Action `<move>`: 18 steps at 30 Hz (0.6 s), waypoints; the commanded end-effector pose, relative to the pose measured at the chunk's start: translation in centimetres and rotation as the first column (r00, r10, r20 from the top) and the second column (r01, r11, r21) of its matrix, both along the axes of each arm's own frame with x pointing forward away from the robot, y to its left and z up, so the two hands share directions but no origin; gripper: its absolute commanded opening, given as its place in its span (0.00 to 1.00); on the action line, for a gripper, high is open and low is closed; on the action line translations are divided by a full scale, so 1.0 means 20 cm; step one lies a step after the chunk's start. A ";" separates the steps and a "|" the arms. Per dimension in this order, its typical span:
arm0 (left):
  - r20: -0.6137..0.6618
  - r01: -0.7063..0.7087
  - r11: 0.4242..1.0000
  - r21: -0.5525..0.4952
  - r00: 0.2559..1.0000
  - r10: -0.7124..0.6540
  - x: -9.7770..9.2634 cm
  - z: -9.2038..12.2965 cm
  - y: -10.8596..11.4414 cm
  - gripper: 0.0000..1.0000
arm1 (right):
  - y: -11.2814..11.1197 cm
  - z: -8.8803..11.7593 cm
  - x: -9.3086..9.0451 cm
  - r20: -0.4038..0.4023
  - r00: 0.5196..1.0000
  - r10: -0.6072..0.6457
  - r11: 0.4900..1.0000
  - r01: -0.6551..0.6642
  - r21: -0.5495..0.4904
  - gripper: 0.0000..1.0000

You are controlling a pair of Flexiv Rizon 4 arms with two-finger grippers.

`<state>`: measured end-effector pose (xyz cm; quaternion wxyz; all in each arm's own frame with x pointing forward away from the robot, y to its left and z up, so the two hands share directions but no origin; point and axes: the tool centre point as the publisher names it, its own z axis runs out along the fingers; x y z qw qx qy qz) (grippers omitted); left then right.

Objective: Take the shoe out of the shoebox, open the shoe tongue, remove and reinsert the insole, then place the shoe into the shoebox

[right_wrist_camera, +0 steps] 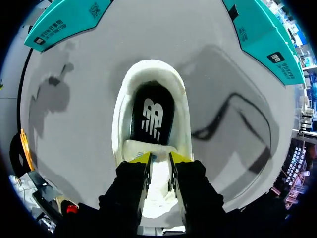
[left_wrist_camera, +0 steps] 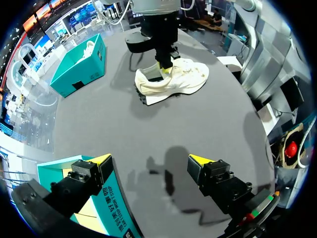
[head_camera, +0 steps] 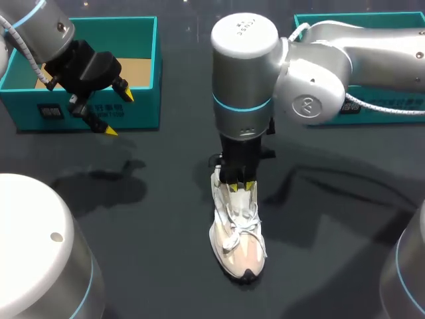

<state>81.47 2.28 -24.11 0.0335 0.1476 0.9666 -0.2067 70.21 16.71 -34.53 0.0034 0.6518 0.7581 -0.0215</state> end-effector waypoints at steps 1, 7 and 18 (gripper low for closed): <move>0.002 0.000 1.000 0.003 1.000 0.000 0.00 0.00 0.00 1.00 | 0.01 0.23 -0.06 0.047 0.993 0.107 0.993 -0.104 -0.056 0.33; 0.002 0.000 1.000 0.003 1.000 0.000 0.00 0.00 0.00 1.00 | -0.02 0.39 -0.06 0.081 0.912 0.403 0.913 -0.394 -0.101 0.43; 0.002 0.000 1.000 0.003 1.000 0.000 0.00 0.00 0.00 1.00 | -0.10 0.47 -0.02 0.104 0.410 0.906 0.416 -0.908 -0.041 1.00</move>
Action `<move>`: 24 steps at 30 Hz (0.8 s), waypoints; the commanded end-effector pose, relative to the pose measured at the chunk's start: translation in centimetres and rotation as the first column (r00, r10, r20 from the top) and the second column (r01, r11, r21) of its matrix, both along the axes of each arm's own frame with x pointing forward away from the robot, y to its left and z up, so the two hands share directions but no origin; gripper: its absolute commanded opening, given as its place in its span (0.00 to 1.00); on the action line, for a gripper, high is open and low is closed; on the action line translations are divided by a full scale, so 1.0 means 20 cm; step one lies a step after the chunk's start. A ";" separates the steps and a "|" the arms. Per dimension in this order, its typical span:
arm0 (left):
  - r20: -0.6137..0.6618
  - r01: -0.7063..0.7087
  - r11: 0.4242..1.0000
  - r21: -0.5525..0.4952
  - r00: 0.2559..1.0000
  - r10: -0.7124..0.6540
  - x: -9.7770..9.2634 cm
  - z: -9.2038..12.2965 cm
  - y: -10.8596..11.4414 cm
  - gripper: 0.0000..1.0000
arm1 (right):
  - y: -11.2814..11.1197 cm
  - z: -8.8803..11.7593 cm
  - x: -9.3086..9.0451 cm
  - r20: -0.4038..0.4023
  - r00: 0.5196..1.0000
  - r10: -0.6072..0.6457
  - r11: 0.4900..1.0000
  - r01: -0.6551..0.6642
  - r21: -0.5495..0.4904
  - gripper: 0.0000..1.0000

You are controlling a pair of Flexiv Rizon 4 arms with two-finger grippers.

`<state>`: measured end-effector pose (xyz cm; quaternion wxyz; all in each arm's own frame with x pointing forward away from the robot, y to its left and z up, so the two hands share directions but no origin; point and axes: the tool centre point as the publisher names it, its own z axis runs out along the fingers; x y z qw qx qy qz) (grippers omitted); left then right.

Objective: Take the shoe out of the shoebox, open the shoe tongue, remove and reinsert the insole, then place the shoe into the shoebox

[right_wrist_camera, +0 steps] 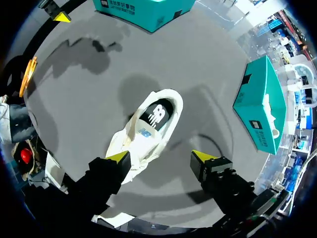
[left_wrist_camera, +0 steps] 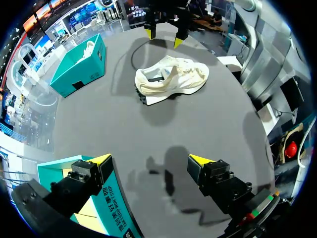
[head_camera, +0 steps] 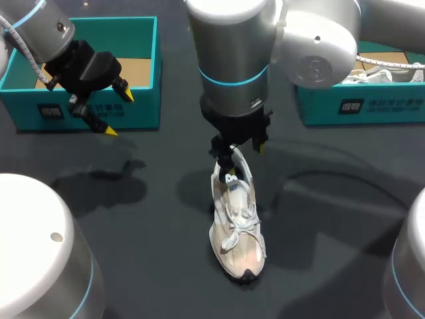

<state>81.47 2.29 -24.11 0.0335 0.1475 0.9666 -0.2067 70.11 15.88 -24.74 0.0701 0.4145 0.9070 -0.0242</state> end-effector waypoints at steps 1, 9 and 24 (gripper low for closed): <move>0.002 0.000 1.000 0.003 1.000 0.000 0.00 0.00 0.00 1.00 | -0.06 -0.02 -0.02 0.002 0.835 0.550 0.832 -0.548 0.080 1.00; 0.002 0.000 1.000 0.003 1.000 0.000 0.00 0.00 0.00 1.00 | -0.06 -0.02 -0.02 0.002 0.835 0.550 0.832 -0.548 0.080 1.00; 0.002 0.000 1.000 0.003 1.000 0.000 0.00 0.00 0.00 1.00 | 0.07 -0.03 0.15 0.053 0.687 0.725 0.686 -0.714 -0.141 1.00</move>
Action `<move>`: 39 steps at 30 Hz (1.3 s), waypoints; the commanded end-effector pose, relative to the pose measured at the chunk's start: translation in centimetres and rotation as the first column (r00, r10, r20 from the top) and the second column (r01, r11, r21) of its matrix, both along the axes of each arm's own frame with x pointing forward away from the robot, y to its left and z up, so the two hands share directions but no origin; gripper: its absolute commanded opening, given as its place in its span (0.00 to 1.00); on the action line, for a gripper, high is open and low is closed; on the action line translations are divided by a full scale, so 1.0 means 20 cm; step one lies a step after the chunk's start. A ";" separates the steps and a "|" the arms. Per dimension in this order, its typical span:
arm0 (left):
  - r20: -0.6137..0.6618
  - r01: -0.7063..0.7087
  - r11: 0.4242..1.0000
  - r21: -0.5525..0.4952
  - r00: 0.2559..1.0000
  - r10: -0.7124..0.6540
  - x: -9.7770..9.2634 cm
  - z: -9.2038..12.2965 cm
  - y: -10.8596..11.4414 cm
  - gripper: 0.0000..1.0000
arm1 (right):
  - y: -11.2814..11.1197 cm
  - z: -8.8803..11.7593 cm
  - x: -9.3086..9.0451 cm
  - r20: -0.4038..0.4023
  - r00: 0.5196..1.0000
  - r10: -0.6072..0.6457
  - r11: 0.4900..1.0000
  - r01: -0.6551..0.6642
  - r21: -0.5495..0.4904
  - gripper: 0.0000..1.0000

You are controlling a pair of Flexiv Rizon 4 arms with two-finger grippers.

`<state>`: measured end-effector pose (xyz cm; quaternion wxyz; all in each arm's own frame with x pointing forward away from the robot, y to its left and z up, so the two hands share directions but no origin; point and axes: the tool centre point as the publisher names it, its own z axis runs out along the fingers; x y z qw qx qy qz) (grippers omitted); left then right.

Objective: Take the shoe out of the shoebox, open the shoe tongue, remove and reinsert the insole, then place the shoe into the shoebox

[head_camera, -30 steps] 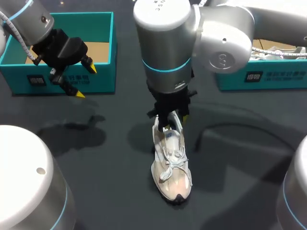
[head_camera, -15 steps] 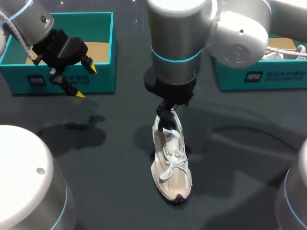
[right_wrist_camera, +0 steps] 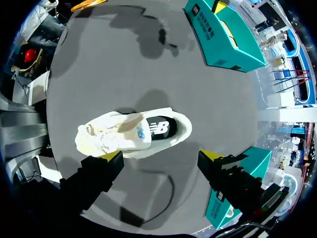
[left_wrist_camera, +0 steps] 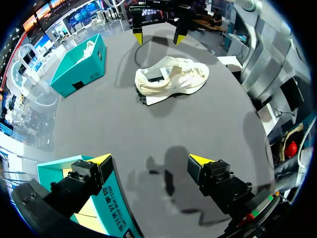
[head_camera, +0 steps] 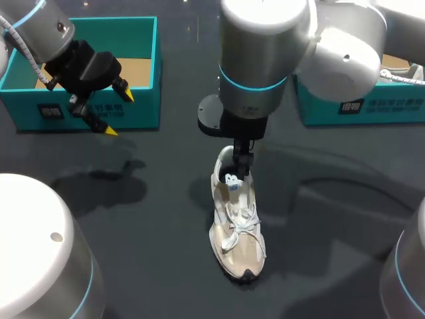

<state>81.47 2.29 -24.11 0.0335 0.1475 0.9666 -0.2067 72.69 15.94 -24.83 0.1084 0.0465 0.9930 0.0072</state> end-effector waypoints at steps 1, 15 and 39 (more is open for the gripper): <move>0.002 0.000 1.000 0.003 1.000 0.000 0.00 0.00 0.00 1.00 | 0.06 -0.03 0.02 0.067 0.997 0.044 0.997 -0.040 -0.069 1.00; 0.002 0.000 1.000 0.003 1.000 0.000 0.00 0.00 0.00 1.00 | 0.11 -0.07 0.08 0.104 0.985 0.140 0.988 -0.133 -0.075 1.00; 0.002 0.000 1.000 0.003 1.000 0.000 0.00 0.00 0.00 1.00 | 0.11 -0.39 0.33 0.018 0.971 0.237 0.972 -0.237 0.000 1.00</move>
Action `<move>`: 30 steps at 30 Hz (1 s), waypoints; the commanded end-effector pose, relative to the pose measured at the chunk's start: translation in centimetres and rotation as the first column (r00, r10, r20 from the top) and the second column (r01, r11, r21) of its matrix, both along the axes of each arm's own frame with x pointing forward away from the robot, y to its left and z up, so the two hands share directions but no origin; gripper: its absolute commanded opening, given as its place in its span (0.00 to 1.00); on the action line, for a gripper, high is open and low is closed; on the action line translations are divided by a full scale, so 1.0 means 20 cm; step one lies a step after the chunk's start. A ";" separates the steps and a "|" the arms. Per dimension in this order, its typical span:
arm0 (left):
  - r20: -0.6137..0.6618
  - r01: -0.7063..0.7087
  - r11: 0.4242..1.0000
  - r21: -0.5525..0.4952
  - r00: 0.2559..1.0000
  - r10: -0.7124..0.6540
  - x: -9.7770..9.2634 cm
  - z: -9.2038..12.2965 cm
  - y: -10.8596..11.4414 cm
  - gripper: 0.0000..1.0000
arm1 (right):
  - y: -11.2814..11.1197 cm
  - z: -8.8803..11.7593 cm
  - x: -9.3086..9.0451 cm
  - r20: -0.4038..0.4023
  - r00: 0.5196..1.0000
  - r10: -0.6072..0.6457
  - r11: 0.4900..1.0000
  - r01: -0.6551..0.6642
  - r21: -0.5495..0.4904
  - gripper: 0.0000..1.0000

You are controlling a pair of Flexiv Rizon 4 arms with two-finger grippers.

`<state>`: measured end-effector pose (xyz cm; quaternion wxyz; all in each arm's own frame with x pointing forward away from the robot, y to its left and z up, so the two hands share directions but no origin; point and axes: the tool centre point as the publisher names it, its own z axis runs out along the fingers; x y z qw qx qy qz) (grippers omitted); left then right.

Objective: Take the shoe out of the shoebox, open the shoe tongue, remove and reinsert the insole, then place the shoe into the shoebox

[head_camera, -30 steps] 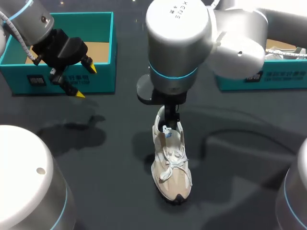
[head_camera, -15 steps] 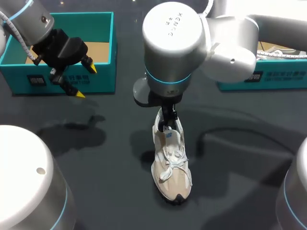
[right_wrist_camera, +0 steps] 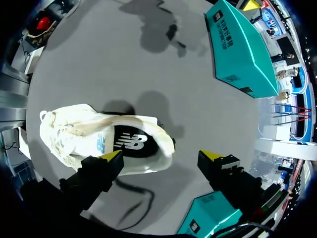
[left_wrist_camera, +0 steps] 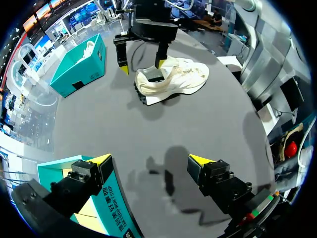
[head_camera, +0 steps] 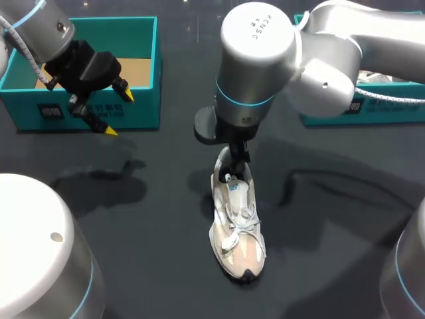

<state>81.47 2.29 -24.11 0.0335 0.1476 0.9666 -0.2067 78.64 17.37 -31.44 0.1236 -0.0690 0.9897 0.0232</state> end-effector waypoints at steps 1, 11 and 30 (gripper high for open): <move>0.002 0.000 1.000 0.003 1.000 0.000 0.00 0.00 0.00 1.00 | 0.05 -0.08 0.04 -0.019 1.000 0.008 1.000 -0.008 -0.003 1.00; 0.002 0.000 1.000 0.003 1.000 0.000 0.00 0.00 0.00 1.00 | 0.05 -0.21 0.09 -0.040 0.999 0.032 0.999 -0.031 0.017 1.00; 0.002 0.000 1.000 0.003 1.000 0.000 0.00 0.00 0.00 1.00 | 0.05 -0.35 0.12 -0.125 0.991 0.041 0.998 -0.035 0.050 1.00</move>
